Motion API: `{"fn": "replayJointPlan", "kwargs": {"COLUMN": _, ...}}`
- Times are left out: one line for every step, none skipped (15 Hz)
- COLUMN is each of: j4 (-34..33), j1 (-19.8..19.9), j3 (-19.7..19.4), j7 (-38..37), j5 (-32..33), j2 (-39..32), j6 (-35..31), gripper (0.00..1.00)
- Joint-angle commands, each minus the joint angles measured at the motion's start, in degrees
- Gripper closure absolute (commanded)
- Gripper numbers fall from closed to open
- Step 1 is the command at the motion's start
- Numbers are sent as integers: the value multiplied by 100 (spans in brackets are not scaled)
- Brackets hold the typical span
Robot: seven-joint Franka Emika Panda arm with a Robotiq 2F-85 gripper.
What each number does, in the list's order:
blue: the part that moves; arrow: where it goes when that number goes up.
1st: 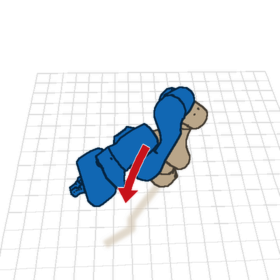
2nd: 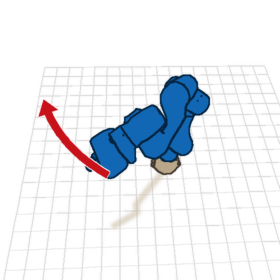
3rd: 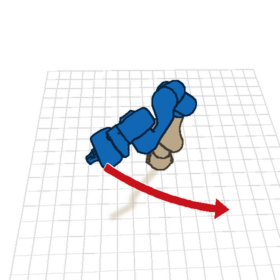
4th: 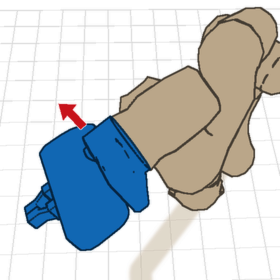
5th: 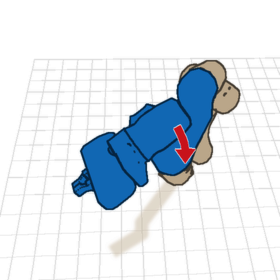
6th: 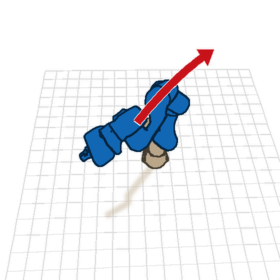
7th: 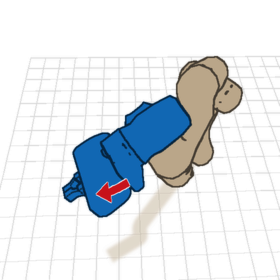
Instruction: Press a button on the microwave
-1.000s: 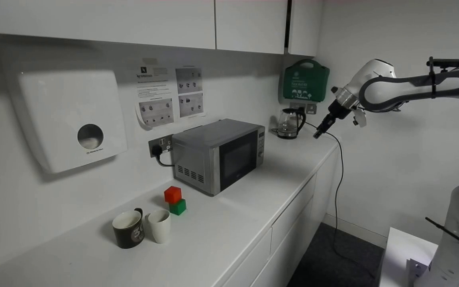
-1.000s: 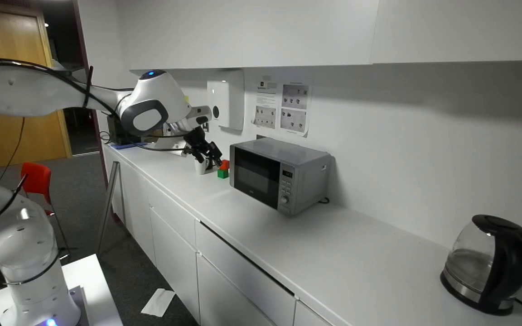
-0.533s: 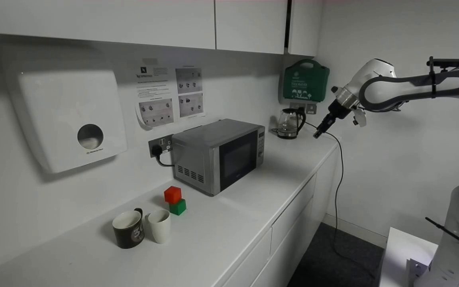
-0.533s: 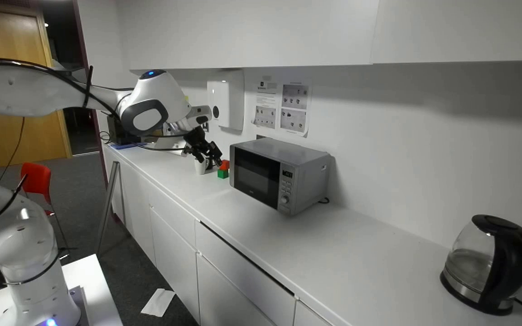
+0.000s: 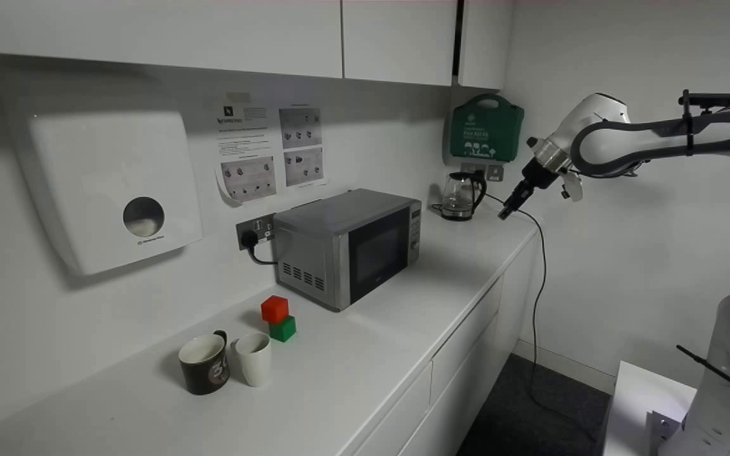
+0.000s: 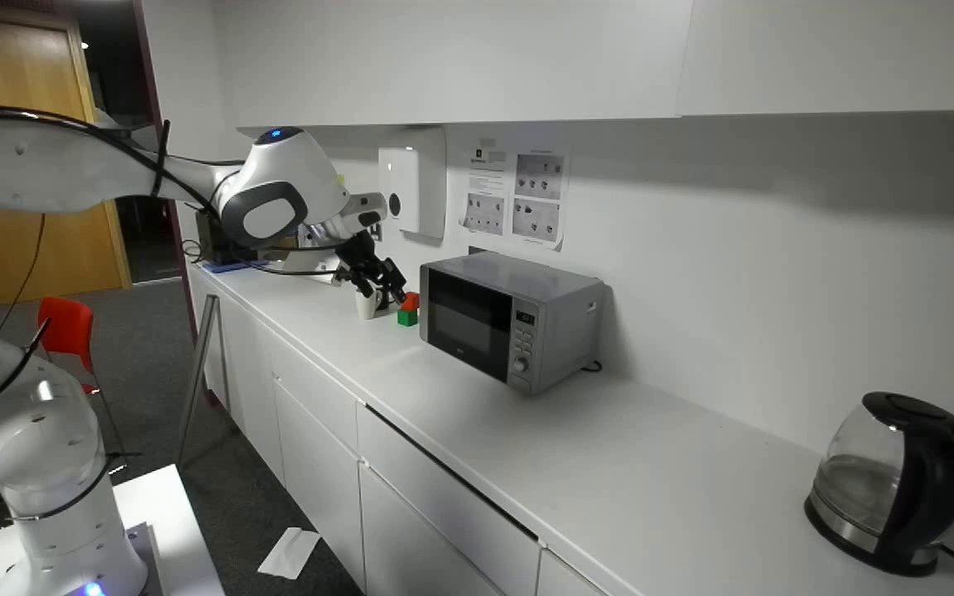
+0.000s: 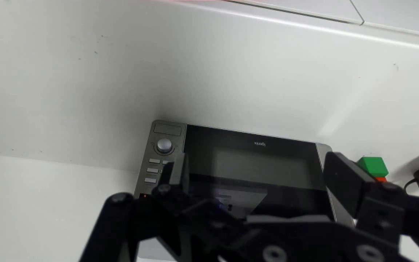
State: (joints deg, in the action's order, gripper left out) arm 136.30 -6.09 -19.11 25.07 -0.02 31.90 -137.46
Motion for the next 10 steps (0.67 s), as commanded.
{"fn": "replayJointPlan", "kwargs": {"j4": -10, "j1": 173, "j3": 149, "j7": 99, "j5": -141, "j2": -33, "j6": 12, "gripper": 0}}
{"fn": "replayJointPlan", "kwargs": {"j4": -10, "j1": 173, "j3": 149, "j7": 99, "j5": -141, "j2": -33, "j6": 12, "gripper": 0}}
{"fn": "replayJointPlan", "kwargs": {"j4": -10, "j1": 173, "j3": 149, "j7": 99, "j5": -142, "j2": -33, "j6": 12, "gripper": 0}}
{"fn": "replayJointPlan", "kwargs": {"j4": -10, "j1": 173, "j3": 149, "j7": 100, "j5": -142, "j2": -33, "j6": 12, "gripper": 0}}
{"fn": "replayJointPlan", "kwargs": {"j4": 16, "j1": 251, "j3": 193, "j7": 29, "j5": -63, "j2": -64, "j6": -182, "gripper": 0}}
{"fn": "replayJointPlan", "kwargs": {"j4": 1, "j1": 212, "j3": 130, "j7": 79, "j5": -163, "j2": -79, "j6": -220, "gripper": 0}}
{"fn": "replayJointPlan", "kwargs": {"j4": -10, "j1": 227, "j3": 88, "j7": 109, "j5": -180, "j2": -118, "j6": -295, "gripper": 0}}
{"fn": "replayJointPlan", "kwargs": {"j4": -24, "j1": 218, "j3": 16, "j7": 191, "j5": -221, "j2": -155, "j6": -359, "gripper": 0}}
{"fn": "replayJointPlan", "kwargs": {"j4": -38, "j1": 199, "j3": -67, "j7": 291, "j5": -269, "j2": -197, "j6": -430, "gripper": 0}}
{"fn": "replayJointPlan", "kwargs": {"j4": -43, "j1": 166, "j3": -184, "j7": 431, "j5": -336, "j2": -250, "j6": -542, "gripper": 0}}
